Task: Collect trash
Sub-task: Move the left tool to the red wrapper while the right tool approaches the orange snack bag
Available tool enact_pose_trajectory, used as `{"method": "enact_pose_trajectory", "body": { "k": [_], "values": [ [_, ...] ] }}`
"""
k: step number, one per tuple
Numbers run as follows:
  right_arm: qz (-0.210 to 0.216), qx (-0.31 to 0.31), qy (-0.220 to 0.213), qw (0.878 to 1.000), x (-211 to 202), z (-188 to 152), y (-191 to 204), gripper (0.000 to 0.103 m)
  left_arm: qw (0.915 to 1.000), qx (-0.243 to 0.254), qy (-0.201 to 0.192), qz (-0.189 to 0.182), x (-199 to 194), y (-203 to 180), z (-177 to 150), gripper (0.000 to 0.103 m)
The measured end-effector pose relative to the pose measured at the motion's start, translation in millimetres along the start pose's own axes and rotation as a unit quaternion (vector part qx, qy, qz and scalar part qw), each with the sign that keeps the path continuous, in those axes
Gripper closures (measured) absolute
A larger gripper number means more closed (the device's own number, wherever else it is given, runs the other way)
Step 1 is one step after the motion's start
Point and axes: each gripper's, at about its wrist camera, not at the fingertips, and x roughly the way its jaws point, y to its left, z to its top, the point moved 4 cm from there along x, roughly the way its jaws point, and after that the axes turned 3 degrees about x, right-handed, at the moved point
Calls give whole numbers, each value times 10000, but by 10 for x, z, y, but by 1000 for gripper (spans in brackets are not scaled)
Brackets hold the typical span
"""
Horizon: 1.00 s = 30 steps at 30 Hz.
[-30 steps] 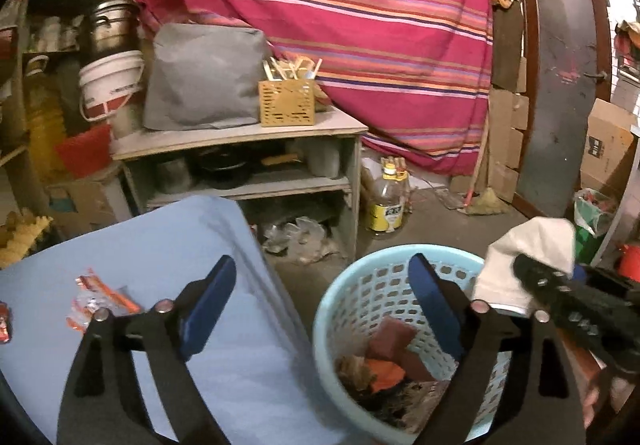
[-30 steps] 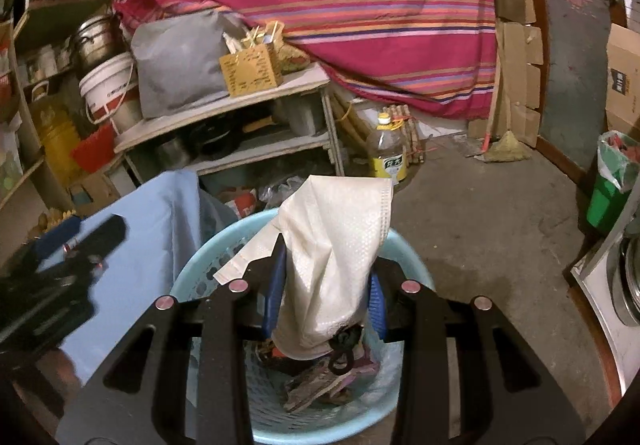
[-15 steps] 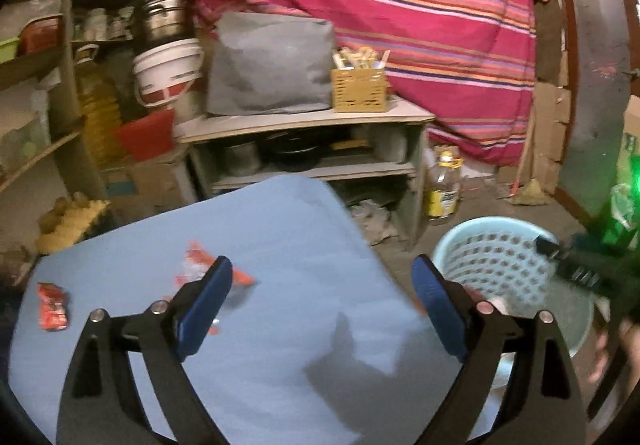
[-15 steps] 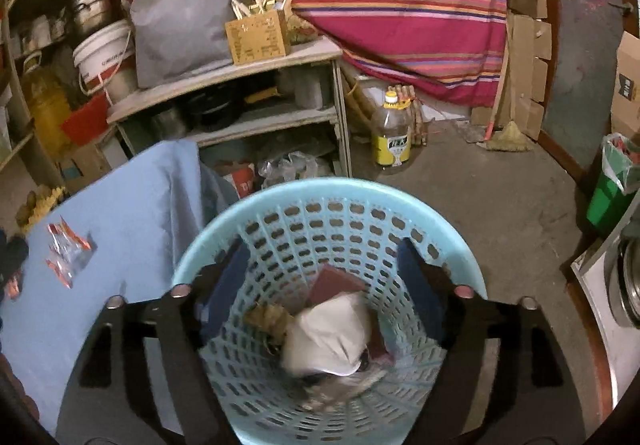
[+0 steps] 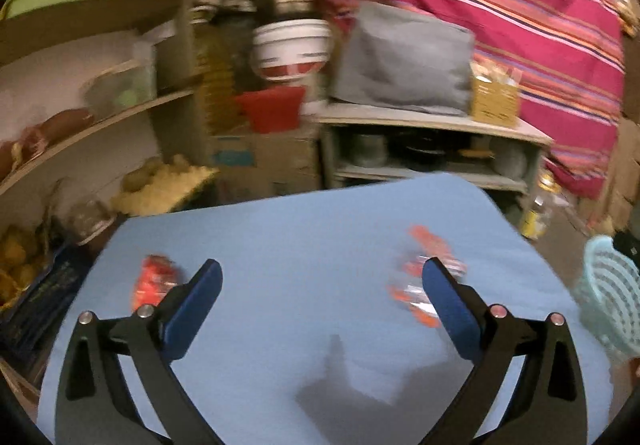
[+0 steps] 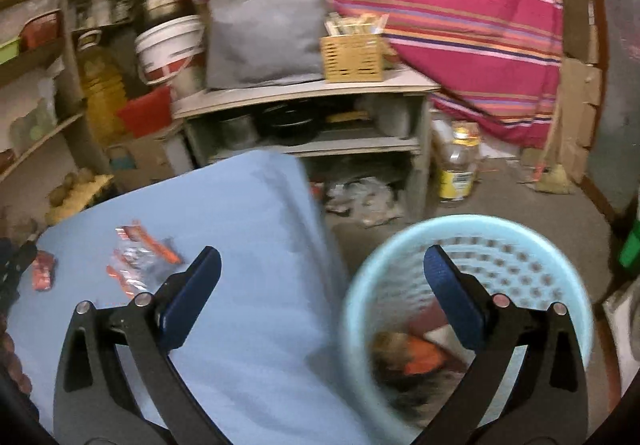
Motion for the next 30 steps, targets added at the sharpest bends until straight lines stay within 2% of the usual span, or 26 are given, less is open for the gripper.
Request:
{"method": "enact_pose_trajectory", "body": {
  "k": [5, 9, 11, 14, 21, 30],
  "values": [
    [280, -408, 178, 9986, 226, -66, 535, 4, 9987, -421, 212, 192, 269, 731, -137, 5],
    [373, -652, 169, 9970, 364, -96, 895, 4, 9973, -486, 272, 479, 438, 1089, -157, 5],
    [460, -698, 256, 9962, 474, -130, 1065, 4, 9956, -467, 461, 671, 585, 1263, -193, 5],
    [525, -822, 394, 9945, 615, -196, 1252, 4, 9933, -518, 749, 709, 789, 1490, -268, 5],
    [587, -1323, 628, 9875, 938, -323, 1734, 4, 9888, -709, 1066, 769, 1096, 1914, -431, 5],
    [625, -1390, 1089, 9823, 1302, -383, 1869, 4, 9816, -1100, 1472, 521, 1471, 2131, -564, 7]
  ]
}}
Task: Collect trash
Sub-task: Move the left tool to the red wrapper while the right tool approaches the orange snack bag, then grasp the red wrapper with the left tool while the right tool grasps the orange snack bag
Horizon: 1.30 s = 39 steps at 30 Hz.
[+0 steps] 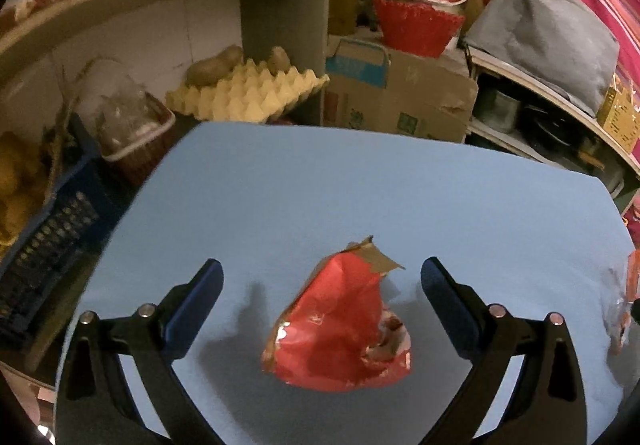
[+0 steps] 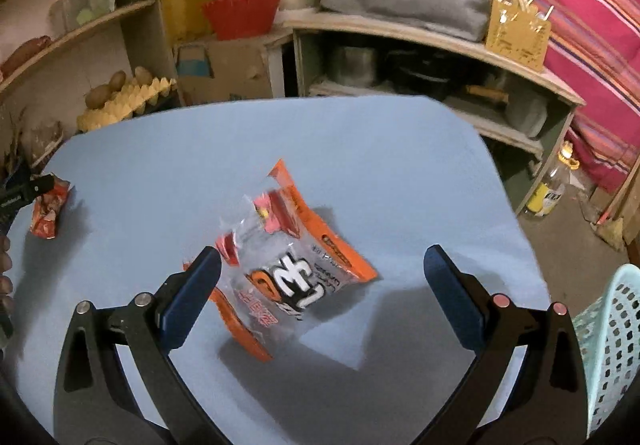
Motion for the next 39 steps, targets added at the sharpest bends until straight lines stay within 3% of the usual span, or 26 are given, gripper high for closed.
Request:
{"method": "enact_pose_trajectory", "body": {
  "k": [3, 5, 7, 9, 11, 16, 24, 32, 39],
  "values": [
    [-16, -111, 77, 9999, 76, -7, 62, 5, 9998, 160, 110, -31, 88, -62, -28, 23],
    [3, -182, 125, 9998, 112, -20, 100, 14, 9992, 250, 291, -97, 174, -92, -62, 49],
    [154, -226, 184, 9995, 130, -39, 136, 30, 9989, 222, 380, -163, 205, -85, -88, 52],
    [176, -281, 139, 9994, 104, -53, 160, 38, 9991, 209, 314, -174, 164, -76, -77, 55],
    [169, -391, 35, 9991, 44, -54, 171, 49, 9995, 131, 222, -187, 89, -63, -55, 65],
    [223, -376, -189, 9989, -150, -61, 100, 55, 9996, 19, -17, -269, -118, -105, -4, 66],
    [239, -134, -385, 9989, -571, -153, -138, 55, 9977, 217, -444, -462, -646, -446, -30, 67],
    [56, -44, -633, 9980, -1068, -328, -496, 55, 9899, 655, -1034, -710, -1336, -1190, -127, 67],
    [-161, 251, -828, 9961, -1456, -474, -1036, 55, 9836, 865, -1230, -999, -1637, -1875, -293, 67]
  ]
}}
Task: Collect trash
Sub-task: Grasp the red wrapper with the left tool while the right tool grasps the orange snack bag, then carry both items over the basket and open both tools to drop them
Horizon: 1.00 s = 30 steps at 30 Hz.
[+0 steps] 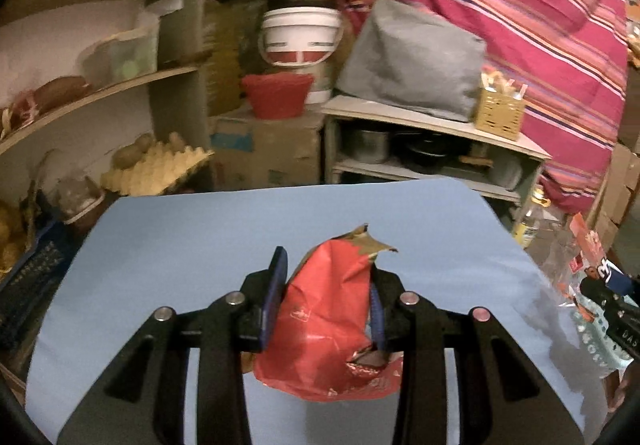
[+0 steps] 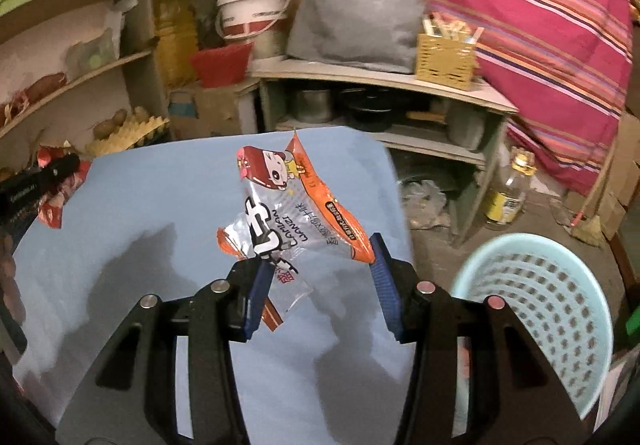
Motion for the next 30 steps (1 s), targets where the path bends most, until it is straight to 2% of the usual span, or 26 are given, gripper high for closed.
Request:
{"method": "enact_pose_trajectory", "body": {
  "k": [8, 17, 24, 30],
  "values": [
    [-380, 531, -197, 9977, -439, -102, -882, 55, 9982, 469, -67, -361, -44, -926, -51, 67],
    [-938, 1090, -98, 9896, -732, -335, -1805, 54, 9936, 765, -112, -818, -159, -1804, -137, 67],
    [-1043, 1341, 203, 9853, -681, -457, -2088, 40, 9908, 816, -179, -1068, -269, -2226, -5, 67],
    [-1027, 1444, 135, 9841, -722, -446, -2140, 28, 9880, 950, -274, -1190, -329, -2557, 69, 67]
  ]
}}
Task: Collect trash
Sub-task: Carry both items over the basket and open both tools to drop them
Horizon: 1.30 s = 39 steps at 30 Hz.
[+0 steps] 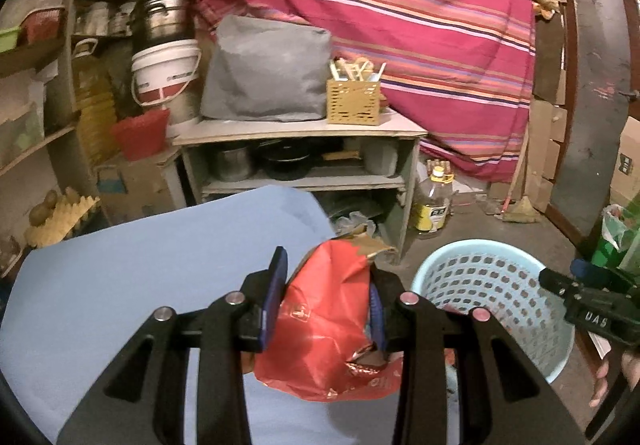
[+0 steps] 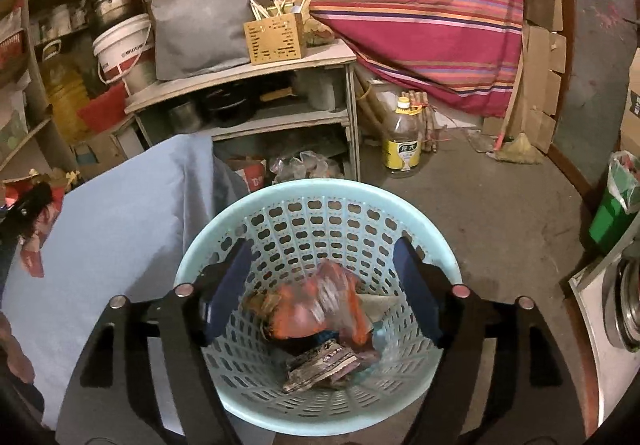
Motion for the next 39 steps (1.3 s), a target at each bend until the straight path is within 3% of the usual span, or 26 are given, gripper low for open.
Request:
{"method": "enact_pose_trajectory", "body": {
  "k": [4, 6, 19, 30, 35, 39],
  "values": [
    [-37, -8, -197, 9998, -97, 15, -13, 8, 9999, 74, -39, -133, 21, -230, 52, 67],
    [-108, -16, -298, 9995, -147, 20, -23, 5, 9997, 141, -66, -179, 46, -360, 55, 67],
    [-342, 205, -474, 9981, -314, -19, -418, 5, 9969, 446, 198, -617, 506, -1163, -78, 67],
    [-436, 356, -500, 9972, -359, -24, -603, 5, 9945, 517, 330, -845, 733, -1406, -98, 64],
    [-450, 350, -475, 9972, -343, -29, -585, 5, 9945, 561, 359, -812, 750, -1407, -141, 35],
    [-423, 321, -482, 9974, -336, -19, -538, 5, 9953, 609, 354, -668, 723, -1350, -166, 33]
  ]
}}
